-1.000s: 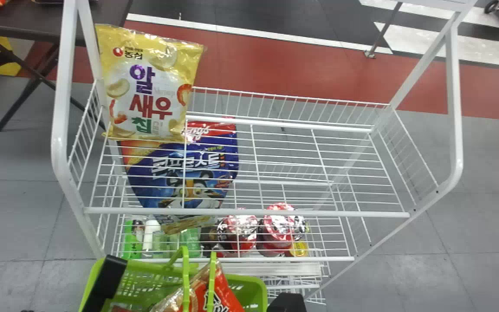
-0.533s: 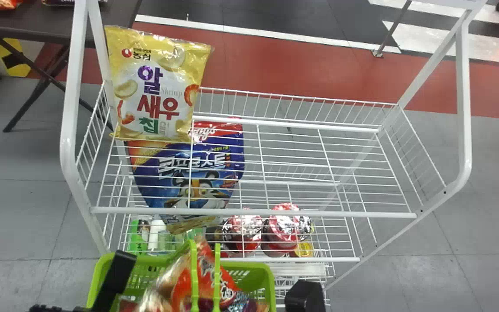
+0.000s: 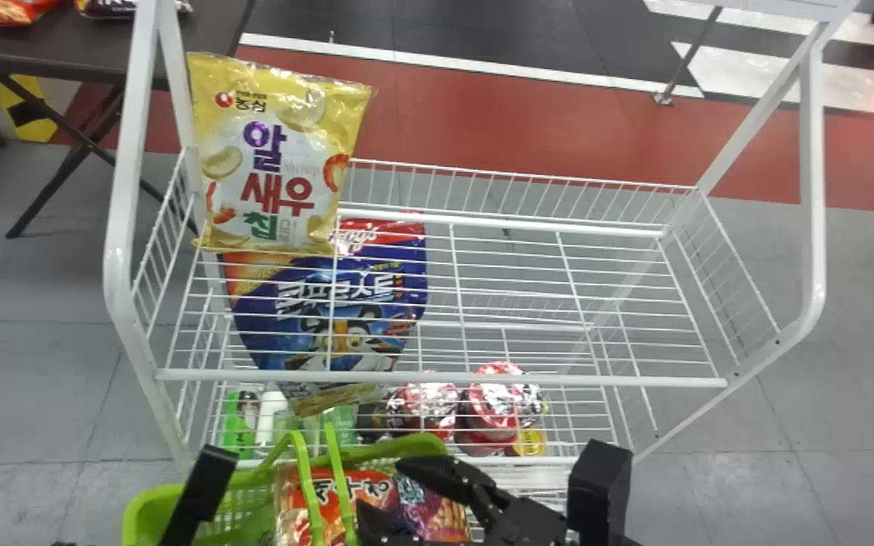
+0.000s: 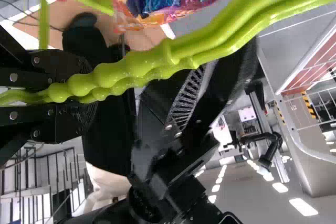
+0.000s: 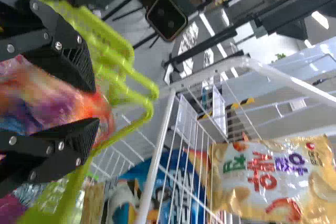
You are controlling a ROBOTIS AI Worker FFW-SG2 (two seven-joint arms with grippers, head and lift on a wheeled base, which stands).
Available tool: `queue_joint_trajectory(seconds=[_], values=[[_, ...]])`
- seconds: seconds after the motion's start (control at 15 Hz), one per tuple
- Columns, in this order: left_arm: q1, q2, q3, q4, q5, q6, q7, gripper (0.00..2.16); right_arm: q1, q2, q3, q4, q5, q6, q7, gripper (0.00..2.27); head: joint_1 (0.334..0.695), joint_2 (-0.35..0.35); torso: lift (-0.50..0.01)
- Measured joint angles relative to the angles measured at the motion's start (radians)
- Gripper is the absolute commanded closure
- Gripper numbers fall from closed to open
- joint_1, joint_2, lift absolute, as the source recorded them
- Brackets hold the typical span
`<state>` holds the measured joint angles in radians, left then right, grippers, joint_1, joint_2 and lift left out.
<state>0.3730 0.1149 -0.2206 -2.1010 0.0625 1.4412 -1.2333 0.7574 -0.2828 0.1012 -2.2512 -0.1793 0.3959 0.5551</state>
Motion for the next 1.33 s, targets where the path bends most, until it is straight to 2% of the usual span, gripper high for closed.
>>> queue_joint_trajectory(seconds=[0.27, 0.67, 0.73, 0.8, 1.0, 1.13, 1.33], values=[[-0.003, -0.002, -0.003, 0.003, -0.004, 0.0, 0.0, 1.79, -0.003, 0.008, -0.03, 0.017, 0.011, -0.039, -0.011, 0.05, 0.695, -0.319, -0.015], [-0.003, -0.003, -0.003, 0.005, -0.006, 0.002, 0.0, 1.79, -0.019, 0.01, -0.038, 0.026, 0.029, -0.04, -0.013, 0.05, 0.695, -0.328, -0.015], [-0.003, -0.003, -0.003, 0.005, -0.006, 0.003, 0.0, 1.79, -0.044, 0.01, -0.05, 0.026, 0.059, 0.015, 0.035, 0.06, 0.695, -0.332, -0.015], [-0.003, -0.003, -0.003, 0.004, -0.006, 0.005, 0.0, 1.79, -0.087, 0.013, -0.074, 0.026, 0.086, 0.123, 0.123, 0.07, 0.695, -0.34, -0.015], [-0.003, -0.004, -0.005, 0.003, -0.01, 0.008, 0.0, 1.79, -0.21, 0.054, -0.187, 0.033, 0.125, 0.36, 0.346, 0.08, 0.695, -0.35, -0.015], [-0.003, -0.005, -0.006, 0.004, -0.014, 0.011, 0.0, 1.79, -0.283, 0.061, -0.225, 0.046, 0.148, 0.426, 0.46, 0.1, 0.695, -0.35, -0.015], [-0.003, -0.007, -0.014, 0.0, -0.028, 0.02, 0.0, 1.79, -0.388, 0.059, -0.217, 0.074, 0.175, 0.598, 0.614, 0.11, 0.695, -0.35, -0.015]])
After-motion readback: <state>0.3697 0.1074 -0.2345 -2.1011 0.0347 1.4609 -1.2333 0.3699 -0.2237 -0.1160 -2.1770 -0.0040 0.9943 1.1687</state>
